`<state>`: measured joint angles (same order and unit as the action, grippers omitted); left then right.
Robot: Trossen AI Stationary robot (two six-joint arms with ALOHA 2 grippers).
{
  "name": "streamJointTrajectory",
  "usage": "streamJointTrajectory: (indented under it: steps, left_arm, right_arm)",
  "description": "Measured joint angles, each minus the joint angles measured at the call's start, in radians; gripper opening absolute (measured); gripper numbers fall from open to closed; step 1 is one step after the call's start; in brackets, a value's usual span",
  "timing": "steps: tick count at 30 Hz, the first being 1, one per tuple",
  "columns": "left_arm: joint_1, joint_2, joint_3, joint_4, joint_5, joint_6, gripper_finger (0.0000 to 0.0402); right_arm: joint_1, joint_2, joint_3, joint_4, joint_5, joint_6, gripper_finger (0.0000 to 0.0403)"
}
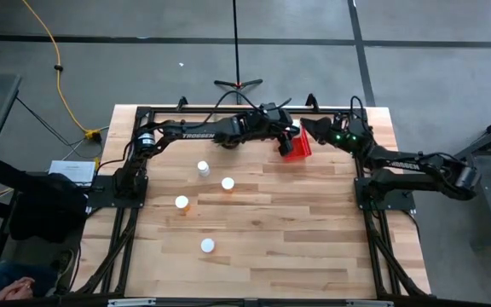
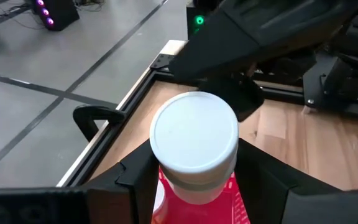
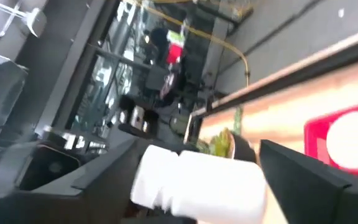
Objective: Pick and place pill bottles into a basket
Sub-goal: Put the top white pill bottle into the bin
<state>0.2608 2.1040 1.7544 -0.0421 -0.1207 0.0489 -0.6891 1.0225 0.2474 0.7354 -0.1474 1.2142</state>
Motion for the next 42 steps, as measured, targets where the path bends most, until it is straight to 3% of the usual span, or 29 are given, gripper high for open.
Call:
streamJointTrajectory:
  steps: [5,21,24,35,39,42]
  left_arm:
    - [0.0,0.0,-0.001,-0.006,-0.011,0.009,0.0216]
    - [0.001,0.0,-0.001,-0.002,-0.077,0.026,0.0216]
    - [0.001,0.0,-0.001,-0.003,-0.069,0.026,0.0216]
    - [0.001,0.0,-0.001,-0.04,0.014,0.023,0.0216]
    - [0.014,-0.005,-0.001,-0.106,0.019,0.02,0.0216]
    - [0.03,-0.007,-0.001,-0.123,0.029,-0.001,0.0216]
  right_arm:
    - [-0.007,-0.001,0.0,-0.063,-0.028,0.012,0.0393]
    - [-0.007,-0.001,0.0,0.039,-0.019,0.11,0.0374]
    - [-0.007,-0.001,0.0,0.083,-0.048,-0.03,0.0374]
    - [-0.006,-0.001,0.0,0.046,-0.164,-0.804,0.0374]
    - [-0.02,-0.019,0.0,0.047,-0.16,-0.962,0.0373]
    - [-0.025,-0.031,0.0,0.014,-0.217,-1.026,0.0373]
